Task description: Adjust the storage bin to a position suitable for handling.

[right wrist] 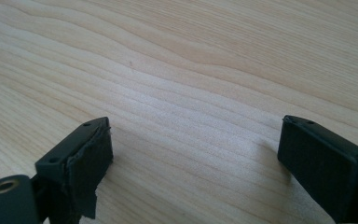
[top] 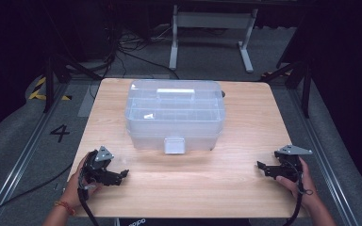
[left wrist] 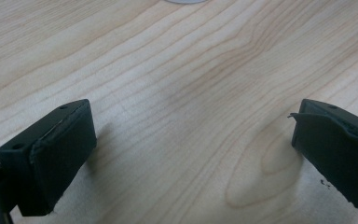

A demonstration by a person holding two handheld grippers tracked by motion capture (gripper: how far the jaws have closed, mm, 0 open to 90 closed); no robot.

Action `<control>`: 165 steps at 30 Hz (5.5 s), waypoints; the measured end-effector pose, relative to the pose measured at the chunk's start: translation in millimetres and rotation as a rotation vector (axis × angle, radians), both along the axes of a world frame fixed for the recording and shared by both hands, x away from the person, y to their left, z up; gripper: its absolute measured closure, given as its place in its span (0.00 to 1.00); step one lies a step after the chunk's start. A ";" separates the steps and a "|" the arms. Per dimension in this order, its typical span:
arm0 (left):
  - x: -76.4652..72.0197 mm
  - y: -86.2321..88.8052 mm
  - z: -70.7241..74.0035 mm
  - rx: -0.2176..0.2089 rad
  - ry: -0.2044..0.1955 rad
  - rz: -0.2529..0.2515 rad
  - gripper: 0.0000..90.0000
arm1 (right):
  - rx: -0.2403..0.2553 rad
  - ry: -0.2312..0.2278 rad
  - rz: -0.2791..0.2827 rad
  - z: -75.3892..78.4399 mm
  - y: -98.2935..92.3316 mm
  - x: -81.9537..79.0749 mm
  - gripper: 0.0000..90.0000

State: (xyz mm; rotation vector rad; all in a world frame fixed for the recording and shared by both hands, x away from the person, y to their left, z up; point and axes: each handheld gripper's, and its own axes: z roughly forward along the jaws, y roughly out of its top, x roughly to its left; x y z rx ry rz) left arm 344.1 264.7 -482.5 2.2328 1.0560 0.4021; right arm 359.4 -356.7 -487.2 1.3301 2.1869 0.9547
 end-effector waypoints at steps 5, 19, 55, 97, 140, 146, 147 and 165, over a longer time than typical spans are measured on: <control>2.8 -0.8 0.2 -0.003 0.007 -0.011 0.00 | -0.001 0.000 0.018 0.0 -1.2 0.9 0.12; 4.3 0.2 0.0 -0.006 0.011 -0.046 0.00 | 0.011 -0.010 0.043 2.2 -4.7 5.9 0.26; 3.9 0.2 0.0 -0.007 0.012 -0.044 0.01 | 0.044 -0.220 0.215 100.7 46.5 32.8 0.30; 4.4 0.5 0.1 -0.002 0.004 -0.047 0.01 | 0.058 -0.319 0.350 172.8 125.4 73.6 0.36; 3.5 -0.1 -0.1 -0.010 0.013 -0.039 0.01 | 0.024 -0.289 0.459 180.1 205.8 110.2 0.43; 3.3 -0.1 -0.1 -0.010 0.014 -0.037 0.01 | 0.005 -0.282 0.475 177.6 217.4 116.4 0.48; 3.3 -0.1 -0.1 -0.010 0.014 -0.037 0.01 | 0.002 -0.281 0.476 177.1 218.3 117.0 0.48; 3.0 -0.4 -0.3 -0.014 0.018 -0.034 0.01 | -0.051 -0.238 0.481 180.5 232.6 131.4 0.59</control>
